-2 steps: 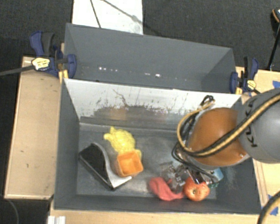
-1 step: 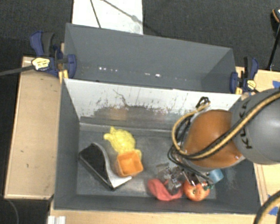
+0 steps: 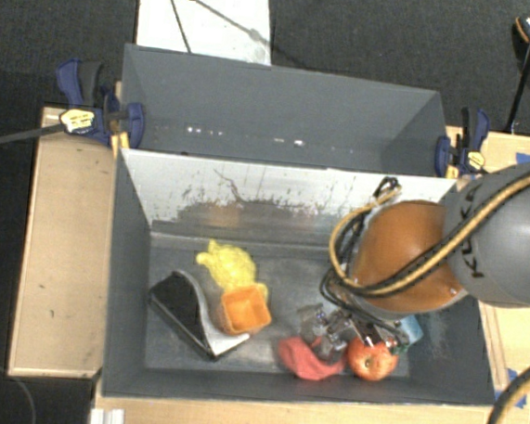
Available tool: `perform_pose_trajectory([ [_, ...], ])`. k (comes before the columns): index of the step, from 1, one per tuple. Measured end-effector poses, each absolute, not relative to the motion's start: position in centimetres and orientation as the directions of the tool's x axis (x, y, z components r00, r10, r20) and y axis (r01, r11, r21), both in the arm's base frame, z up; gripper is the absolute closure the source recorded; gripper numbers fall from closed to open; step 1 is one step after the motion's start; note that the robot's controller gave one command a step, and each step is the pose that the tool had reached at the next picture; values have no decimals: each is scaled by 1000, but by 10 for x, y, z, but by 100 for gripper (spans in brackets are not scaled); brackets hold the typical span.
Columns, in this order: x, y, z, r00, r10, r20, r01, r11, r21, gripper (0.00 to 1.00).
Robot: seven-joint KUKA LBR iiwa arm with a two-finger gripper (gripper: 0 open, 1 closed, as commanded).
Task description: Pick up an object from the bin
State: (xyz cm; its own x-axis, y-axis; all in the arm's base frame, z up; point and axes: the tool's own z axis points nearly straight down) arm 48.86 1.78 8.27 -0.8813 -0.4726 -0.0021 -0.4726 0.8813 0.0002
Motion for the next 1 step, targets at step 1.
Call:
perform_pose_trajectory([
  [1,501,27,106,-874,-485,-2,-485,874,0,100],
])
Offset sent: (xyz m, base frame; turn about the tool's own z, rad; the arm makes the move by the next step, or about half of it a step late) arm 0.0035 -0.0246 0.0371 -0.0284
